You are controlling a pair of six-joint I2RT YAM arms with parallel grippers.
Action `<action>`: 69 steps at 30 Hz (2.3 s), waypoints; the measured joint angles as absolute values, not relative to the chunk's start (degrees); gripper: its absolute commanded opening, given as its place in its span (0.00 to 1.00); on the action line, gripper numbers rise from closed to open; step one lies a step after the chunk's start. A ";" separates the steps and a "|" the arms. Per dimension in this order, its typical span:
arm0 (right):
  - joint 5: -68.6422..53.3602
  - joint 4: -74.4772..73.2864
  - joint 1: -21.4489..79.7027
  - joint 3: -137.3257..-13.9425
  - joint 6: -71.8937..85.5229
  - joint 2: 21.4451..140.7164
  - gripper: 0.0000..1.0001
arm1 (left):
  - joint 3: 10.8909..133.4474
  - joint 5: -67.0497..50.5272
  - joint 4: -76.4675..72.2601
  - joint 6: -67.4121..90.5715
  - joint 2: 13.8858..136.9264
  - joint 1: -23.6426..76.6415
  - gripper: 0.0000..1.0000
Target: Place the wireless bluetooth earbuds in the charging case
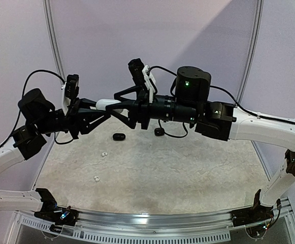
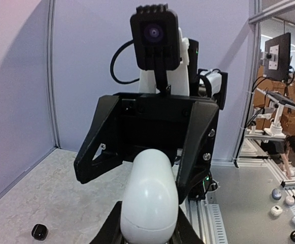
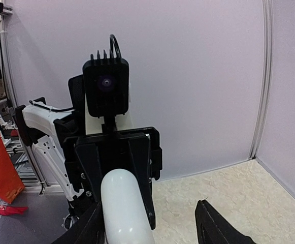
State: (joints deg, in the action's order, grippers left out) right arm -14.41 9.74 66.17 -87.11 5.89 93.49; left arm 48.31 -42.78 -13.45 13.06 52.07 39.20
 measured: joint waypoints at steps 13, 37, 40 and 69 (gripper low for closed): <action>-10.20 -2.13 66.26 -93.06 3.64 94.63 0.56 | 51.57 -43.57 4.67 -10.11 51.33 38.85 0.00; -14.79 -10.66 61.95 -101.14 9.98 102.59 0.64 | 49.21 -35.29 11.29 1.65 51.48 37.34 0.00; -15.64 -10.20 61.30 -102.19 10.46 102.61 0.63 | 48.49 -32.42 13.10 2.48 52.18 37.08 0.00; -1.39 -16.86 57.06 -136.46 25.36 147.46 0.65 | 43.59 12.86 18.31 4.75 46.76 29.17 0.00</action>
State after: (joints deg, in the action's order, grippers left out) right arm -1.39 -16.86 57.06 -136.46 25.36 147.46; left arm 43.59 12.86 18.31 4.75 46.76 29.17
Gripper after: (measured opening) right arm 0.600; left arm 0.247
